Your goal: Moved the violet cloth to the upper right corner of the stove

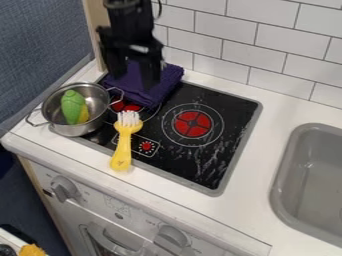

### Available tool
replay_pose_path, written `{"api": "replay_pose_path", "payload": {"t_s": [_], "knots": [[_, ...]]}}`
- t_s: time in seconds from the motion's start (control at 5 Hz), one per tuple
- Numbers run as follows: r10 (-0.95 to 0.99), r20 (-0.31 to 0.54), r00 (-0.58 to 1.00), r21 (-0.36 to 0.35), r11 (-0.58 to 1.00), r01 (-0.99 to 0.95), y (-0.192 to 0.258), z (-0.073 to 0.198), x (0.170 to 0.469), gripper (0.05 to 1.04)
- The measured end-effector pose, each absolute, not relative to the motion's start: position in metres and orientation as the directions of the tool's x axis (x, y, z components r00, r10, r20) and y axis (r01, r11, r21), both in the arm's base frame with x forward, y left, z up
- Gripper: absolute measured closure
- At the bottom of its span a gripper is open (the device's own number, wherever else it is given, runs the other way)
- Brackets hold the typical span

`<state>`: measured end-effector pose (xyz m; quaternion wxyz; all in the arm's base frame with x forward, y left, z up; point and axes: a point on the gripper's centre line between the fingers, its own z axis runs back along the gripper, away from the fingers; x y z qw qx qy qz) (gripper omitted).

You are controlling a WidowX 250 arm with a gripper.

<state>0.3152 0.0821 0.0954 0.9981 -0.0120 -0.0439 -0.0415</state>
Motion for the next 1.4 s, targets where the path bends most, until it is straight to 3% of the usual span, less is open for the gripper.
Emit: {"api": "replay_pose_path", "payload": {"t_s": [0.4, 0.8, 1.0, 1.4], "knots": [[0.005, 0.086, 0.996, -0.021, 1.000, -0.004, 0.114, 0.058, 0.364, 0.082], [0.045, 0.058, 0.997, 0.020, 0.999, -0.046, 0.130, 0.027, 0.392, 0.082], [0.038, 0.074, 0.997, 0.049, 0.998, -0.041, 0.134, 0.030, 0.397, 0.082], [0.008, 0.029, 1.000, 0.067, 0.998, -0.010, 0.119, 0.017, 0.395, 0.082]]}}
